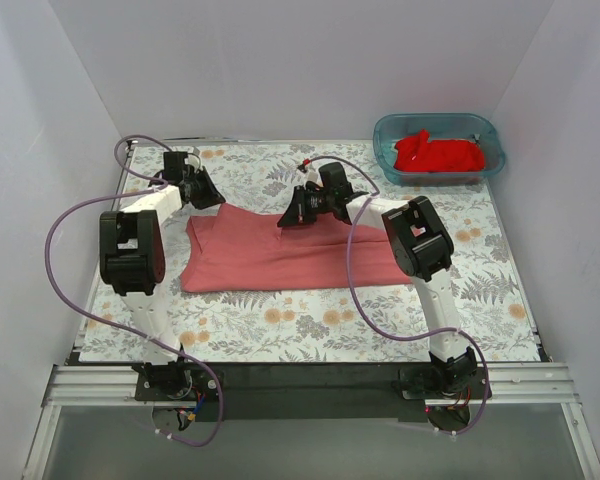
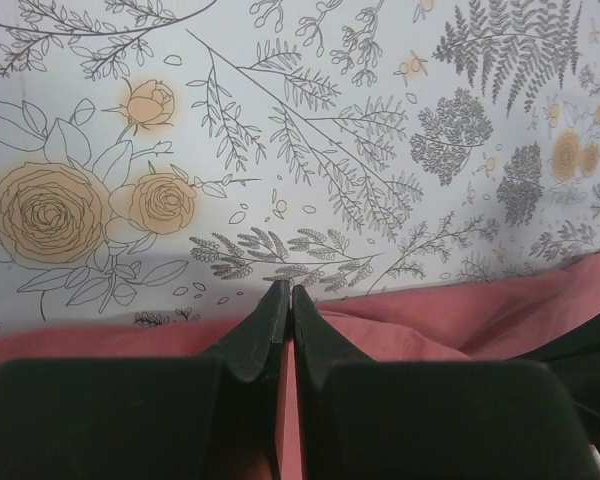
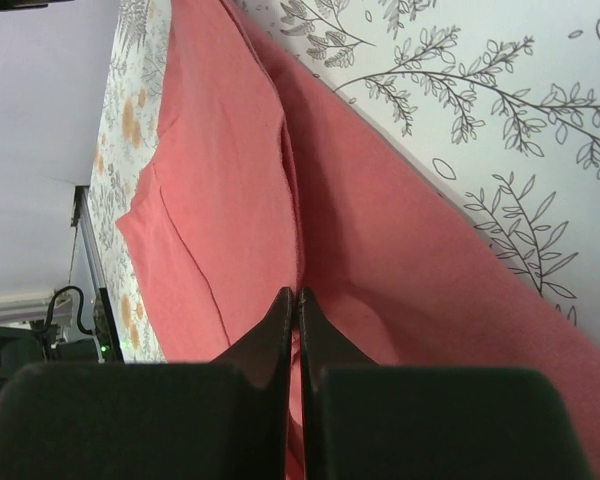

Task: Fold and stack the t-shirts
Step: Fold the tshirt

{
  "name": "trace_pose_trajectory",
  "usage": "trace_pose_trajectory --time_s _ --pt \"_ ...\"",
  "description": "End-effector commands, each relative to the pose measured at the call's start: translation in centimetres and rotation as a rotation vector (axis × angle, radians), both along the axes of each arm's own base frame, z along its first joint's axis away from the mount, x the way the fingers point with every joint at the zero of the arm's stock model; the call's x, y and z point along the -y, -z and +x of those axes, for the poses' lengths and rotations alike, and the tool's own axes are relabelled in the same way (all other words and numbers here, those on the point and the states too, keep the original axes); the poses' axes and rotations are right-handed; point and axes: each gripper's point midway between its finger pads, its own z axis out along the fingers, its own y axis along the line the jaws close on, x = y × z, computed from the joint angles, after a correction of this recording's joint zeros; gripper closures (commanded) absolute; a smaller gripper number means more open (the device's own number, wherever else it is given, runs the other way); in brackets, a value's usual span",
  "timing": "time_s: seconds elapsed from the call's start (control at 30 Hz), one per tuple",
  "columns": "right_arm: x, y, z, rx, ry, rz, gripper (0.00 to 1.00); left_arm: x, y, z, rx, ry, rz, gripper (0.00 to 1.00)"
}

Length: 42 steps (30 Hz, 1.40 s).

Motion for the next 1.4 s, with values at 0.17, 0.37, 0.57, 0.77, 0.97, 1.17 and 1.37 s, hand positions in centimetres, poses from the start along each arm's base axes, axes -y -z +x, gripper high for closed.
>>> trace_pose_trajectory --time_s 0.17,0.37,0.57,0.77,0.97,1.17,1.37 --pt "-0.9 -4.5 1.1 0.135 -0.013 0.026 0.99 -0.9 -3.8 -0.1 0.096 -0.024 0.027 1.0" --pt "-1.0 -4.1 1.8 0.158 -0.017 -0.001 0.99 -1.1 -3.4 -0.4 0.088 -0.033 0.027 1.0" --pt "-0.9 -3.5 2.0 0.172 -0.015 -0.023 0.99 -1.5 -3.3 -0.5 0.09 -0.043 0.03 1.0" --pt "-0.9 -2.9 2.4 0.18 -0.014 -0.041 0.99 -1.9 -3.7 -0.5 0.101 -0.06 0.035 1.0" --pt "-1.0 -2.4 2.6 0.183 -0.017 -0.051 0.99 -2.5 -4.2 -0.7 0.121 -0.078 0.046 1.0" --pt "-1.3 -2.4 3.1 0.197 -0.026 -0.051 0.99 -2.9 -4.8 -0.7 0.139 -0.094 0.049 1.0" --pt "-1.3 -1.4 3.0 0.188 -0.032 -0.064 0.99 -2.7 -4.5 -0.6 0.142 -0.084 0.039 1.0"
